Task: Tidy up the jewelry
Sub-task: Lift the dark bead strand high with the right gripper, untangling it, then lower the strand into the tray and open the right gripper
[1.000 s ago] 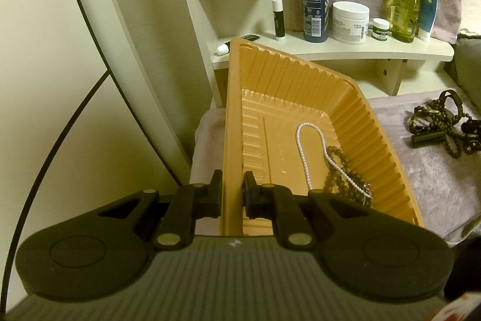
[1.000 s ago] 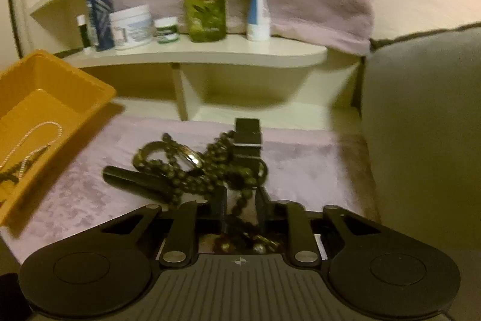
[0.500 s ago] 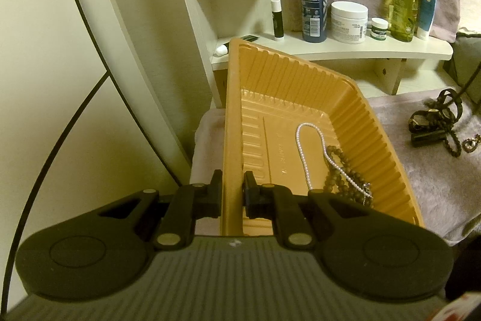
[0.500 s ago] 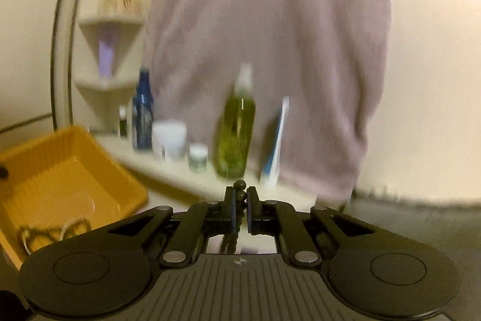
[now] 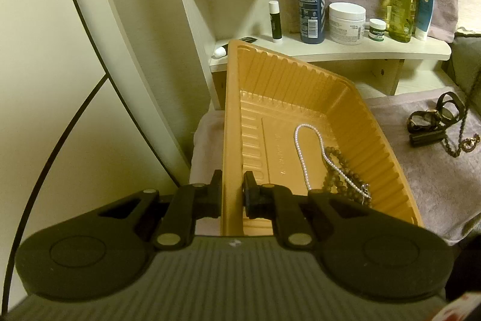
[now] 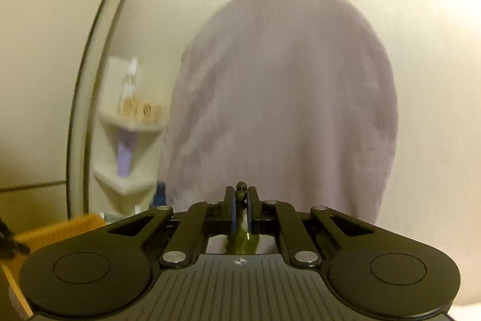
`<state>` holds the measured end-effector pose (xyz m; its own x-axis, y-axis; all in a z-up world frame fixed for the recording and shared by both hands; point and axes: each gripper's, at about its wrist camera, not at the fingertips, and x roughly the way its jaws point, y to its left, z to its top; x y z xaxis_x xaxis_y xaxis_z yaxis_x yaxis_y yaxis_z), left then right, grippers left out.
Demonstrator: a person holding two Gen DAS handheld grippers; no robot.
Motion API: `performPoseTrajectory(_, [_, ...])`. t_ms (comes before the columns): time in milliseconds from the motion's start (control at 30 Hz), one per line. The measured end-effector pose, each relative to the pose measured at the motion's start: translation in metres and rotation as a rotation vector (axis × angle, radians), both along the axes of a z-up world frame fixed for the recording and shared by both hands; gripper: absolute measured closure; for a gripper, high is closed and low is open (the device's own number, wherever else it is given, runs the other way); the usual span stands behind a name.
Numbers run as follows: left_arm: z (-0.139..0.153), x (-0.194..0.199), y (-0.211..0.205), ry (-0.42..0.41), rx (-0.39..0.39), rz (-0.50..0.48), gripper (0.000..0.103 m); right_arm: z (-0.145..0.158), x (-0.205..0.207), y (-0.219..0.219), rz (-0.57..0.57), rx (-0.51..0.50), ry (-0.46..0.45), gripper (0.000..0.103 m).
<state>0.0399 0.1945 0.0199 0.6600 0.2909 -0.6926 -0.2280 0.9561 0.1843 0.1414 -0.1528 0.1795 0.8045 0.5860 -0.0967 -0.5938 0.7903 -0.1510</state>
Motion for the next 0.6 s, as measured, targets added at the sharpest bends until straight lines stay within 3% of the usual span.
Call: performPoseTrajectory(600, [0.000,-0.001,0.000,-0.001,-0.001,-0.002,0.091,0.097,-0.020,0.060,0.229,0.153,-0.148,0.096])
